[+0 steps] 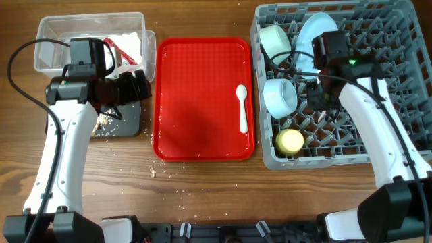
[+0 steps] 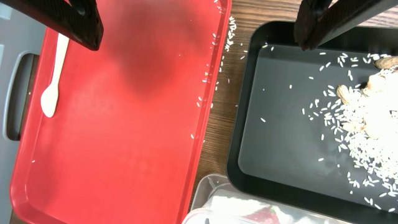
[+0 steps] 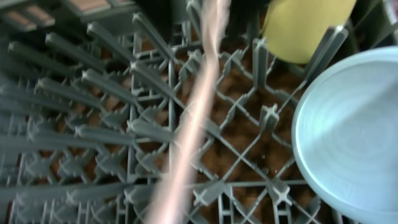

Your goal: Sort waste into correct bins and load items into the dishwasher rack

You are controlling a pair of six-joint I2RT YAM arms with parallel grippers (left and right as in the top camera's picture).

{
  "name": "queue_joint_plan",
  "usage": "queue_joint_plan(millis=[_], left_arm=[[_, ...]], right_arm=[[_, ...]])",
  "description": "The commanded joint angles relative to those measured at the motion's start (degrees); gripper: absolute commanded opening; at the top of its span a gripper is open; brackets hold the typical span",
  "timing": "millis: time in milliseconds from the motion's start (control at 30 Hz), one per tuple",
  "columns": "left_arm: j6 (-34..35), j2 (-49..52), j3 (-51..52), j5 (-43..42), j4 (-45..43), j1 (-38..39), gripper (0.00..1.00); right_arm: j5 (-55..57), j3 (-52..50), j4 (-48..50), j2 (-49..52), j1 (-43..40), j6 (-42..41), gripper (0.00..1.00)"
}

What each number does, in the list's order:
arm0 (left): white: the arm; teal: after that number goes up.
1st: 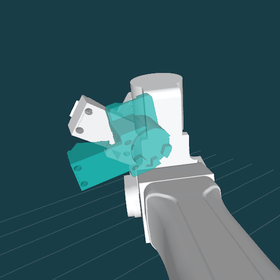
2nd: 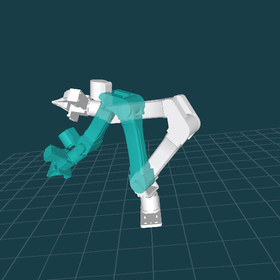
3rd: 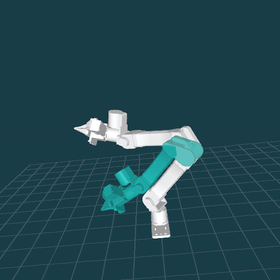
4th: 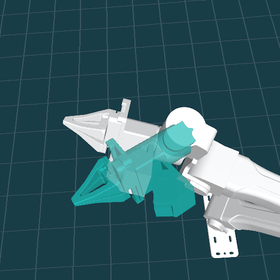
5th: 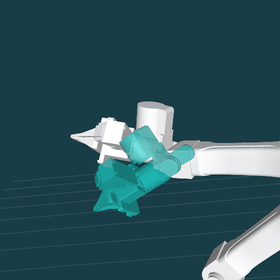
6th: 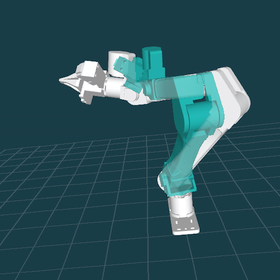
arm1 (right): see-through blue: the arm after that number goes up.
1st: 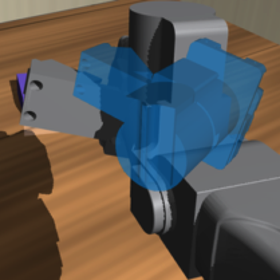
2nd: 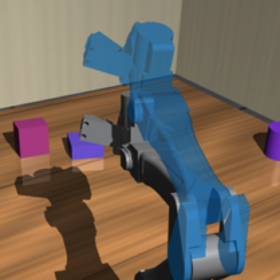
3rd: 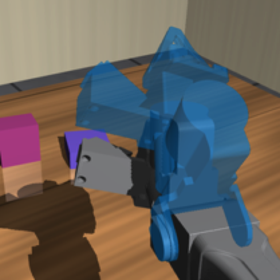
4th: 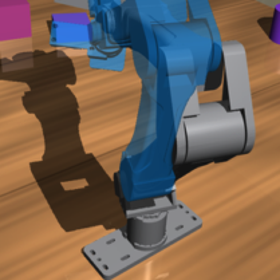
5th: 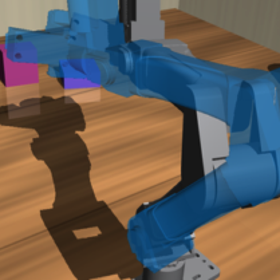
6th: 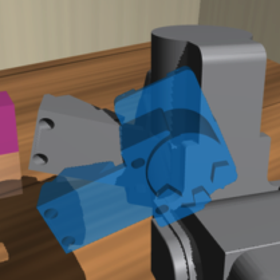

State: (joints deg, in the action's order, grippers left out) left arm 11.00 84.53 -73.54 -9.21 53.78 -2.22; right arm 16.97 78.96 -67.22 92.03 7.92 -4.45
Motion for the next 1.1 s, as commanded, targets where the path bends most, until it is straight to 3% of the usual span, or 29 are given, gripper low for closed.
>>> queue_joint_plan(millis=[0, 67, 167, 233, 267, 300, 367, 467, 700, 933, 1067], left_arm=[[-0.5, 0.0, -0.1, 0.1, -0.2, -0.2, 1.0], [-0.5, 0.0, -0.1, 0.1, -0.2, -0.2, 1.0], [-0.5, 0.0, -0.1, 0.1, -0.2, -0.2, 1.0], [-0.5, 0.0, -0.1, 0.1, -0.2, -0.2, 1.0], [-0.5, 0.0, -0.1, 0.1, -0.2, -0.2, 1.0], [-0.5, 0.0, -0.1, 0.1, -0.2, -0.2, 1.0], [-0.5, 0.0, -0.1, 0.1, -0.2, -0.2, 1.0], [-0.5, 0.0, -0.1, 0.1, -0.2, -0.2, 1.0], [-0.5, 0.0, -0.1, 0.1, -0.2, -0.2, 1.0], [-0.5, 0.0, -0.1, 0.1, -0.2, -0.2, 1.0], [-0.5, 0.0, -0.1, 0.1, -0.2, -0.2, 1.0]], right_arm=[[1.0, -0.5, 1.8, 0.3, -0.1, -0.3, 0.44], [-4.3, 0.7, 2.6, 0.2, -0.1, -3.2, 0.46], [-29.1, 5.6, 3.8, 0.2, -0.1, -3.6, 0.45], [-52.2, 6.6, 10.0, -0.2, 0.8, -3.6, 0.4], [-54.3, 6.6, 11.8, -0.2, 2.1, -3.7, 0.4], [-51.2, 6.6, 14.4, -0.1, 5.9, -3.8, 0.38], [-35.3, 6.6, 19.1, 0.7, 15.8, -13.0, 0.38], [-20.3, 6.6, 21.6, 5.4, 23.5, -22.6, 0.33], [-13.9, 7.0, 23.5, 27.4, 23.0, -30.3, 0.33], [-15.2, 7.0, 21.4, 30.1, 21.3, -31.7, 0.44], [-15.2, 9.2, 22.9, 30.1, 22.1, -27.0, 0.47]])
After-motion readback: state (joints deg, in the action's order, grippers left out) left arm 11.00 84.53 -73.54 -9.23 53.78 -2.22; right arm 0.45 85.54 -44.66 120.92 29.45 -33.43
